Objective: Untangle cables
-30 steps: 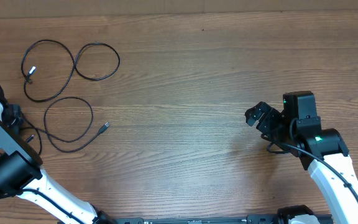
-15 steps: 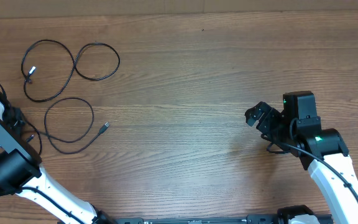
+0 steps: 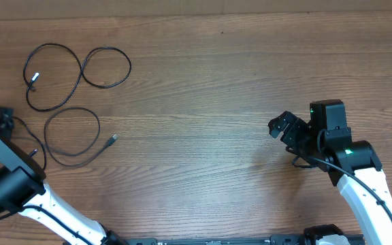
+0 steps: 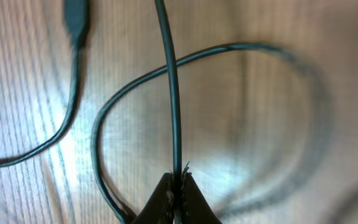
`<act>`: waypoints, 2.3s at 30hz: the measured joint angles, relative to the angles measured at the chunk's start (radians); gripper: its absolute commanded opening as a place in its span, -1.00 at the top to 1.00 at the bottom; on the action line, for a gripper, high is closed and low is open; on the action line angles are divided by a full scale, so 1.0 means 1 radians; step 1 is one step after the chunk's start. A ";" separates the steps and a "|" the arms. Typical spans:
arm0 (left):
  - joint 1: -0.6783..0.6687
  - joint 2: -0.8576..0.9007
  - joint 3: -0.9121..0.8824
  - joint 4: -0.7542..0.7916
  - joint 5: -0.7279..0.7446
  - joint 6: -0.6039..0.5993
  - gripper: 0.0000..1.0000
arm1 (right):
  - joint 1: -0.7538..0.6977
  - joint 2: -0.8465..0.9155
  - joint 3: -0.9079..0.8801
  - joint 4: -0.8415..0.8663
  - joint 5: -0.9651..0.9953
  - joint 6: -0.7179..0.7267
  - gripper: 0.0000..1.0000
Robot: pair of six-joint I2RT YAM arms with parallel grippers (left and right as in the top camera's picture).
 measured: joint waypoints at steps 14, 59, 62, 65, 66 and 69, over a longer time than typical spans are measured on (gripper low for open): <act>-0.183 -0.169 0.076 -0.099 0.205 0.265 0.91 | 0.000 0.000 0.000 0.000 0.000 0.000 -1.00; -0.681 -0.171 -0.365 -0.112 0.172 0.117 -1.00 | 0.000 0.000 0.000 0.000 0.000 0.001 -1.00; -0.673 -0.171 -0.333 -0.156 0.144 0.137 -0.99 | 0.000 0.000 0.000 0.000 0.000 0.000 -1.00; -0.647 -0.171 -0.258 -0.209 0.121 0.156 -1.00 | 0.000 0.000 0.000 0.000 0.000 0.001 -1.00; -0.634 -0.171 -0.227 -0.222 0.120 0.167 -1.00 | 0.000 0.000 0.000 0.000 0.000 0.001 -1.00; -0.603 -0.171 -0.134 -0.245 0.172 0.235 -1.00 | 0.000 0.000 0.000 0.000 0.000 0.000 -1.00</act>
